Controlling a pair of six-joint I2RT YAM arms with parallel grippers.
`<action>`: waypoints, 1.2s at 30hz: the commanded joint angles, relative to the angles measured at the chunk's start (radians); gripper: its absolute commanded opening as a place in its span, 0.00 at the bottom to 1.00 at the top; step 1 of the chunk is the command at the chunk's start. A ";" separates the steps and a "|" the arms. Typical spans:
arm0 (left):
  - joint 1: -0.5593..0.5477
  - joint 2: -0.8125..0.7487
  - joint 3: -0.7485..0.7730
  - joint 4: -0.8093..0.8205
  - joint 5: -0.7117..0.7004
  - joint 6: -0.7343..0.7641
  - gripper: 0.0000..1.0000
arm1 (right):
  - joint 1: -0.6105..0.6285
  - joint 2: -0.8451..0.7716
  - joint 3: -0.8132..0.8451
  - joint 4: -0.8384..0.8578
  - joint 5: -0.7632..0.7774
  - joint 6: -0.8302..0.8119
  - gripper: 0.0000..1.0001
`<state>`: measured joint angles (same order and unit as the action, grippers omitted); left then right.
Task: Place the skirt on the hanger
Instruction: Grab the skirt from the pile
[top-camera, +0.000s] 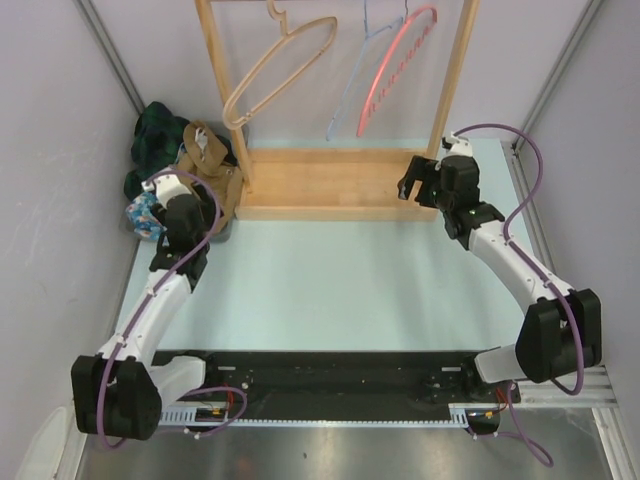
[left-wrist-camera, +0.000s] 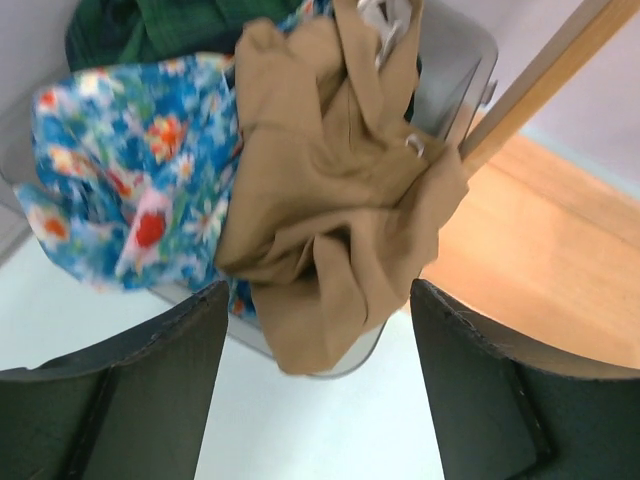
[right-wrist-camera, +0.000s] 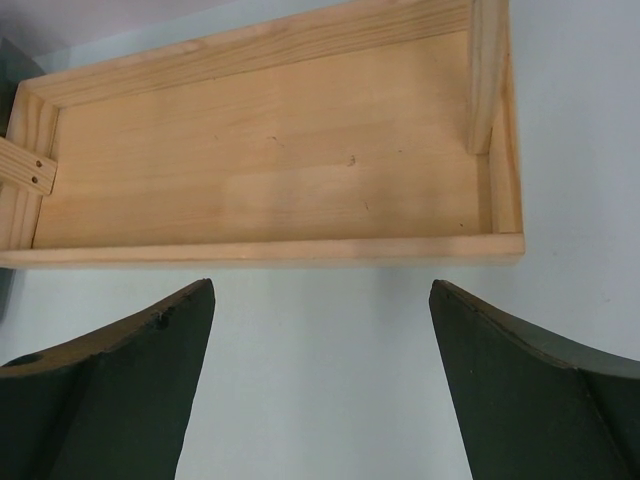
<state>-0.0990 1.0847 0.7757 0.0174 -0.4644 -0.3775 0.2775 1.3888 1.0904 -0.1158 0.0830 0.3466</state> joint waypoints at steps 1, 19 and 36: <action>-0.042 0.010 -0.064 0.061 -0.031 -0.070 0.78 | 0.006 0.042 0.075 -0.008 -0.034 -0.009 0.93; -0.012 0.365 0.034 0.171 -0.083 -0.182 0.73 | 0.025 0.064 0.072 -0.024 -0.029 -0.021 0.92; -0.044 -0.154 -0.024 0.079 0.018 -0.095 0.00 | 0.025 0.108 0.114 -0.024 -0.017 -0.001 0.91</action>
<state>-0.1219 1.1297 0.7967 0.0948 -0.4915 -0.4999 0.3000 1.4933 1.1488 -0.1532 0.0628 0.3397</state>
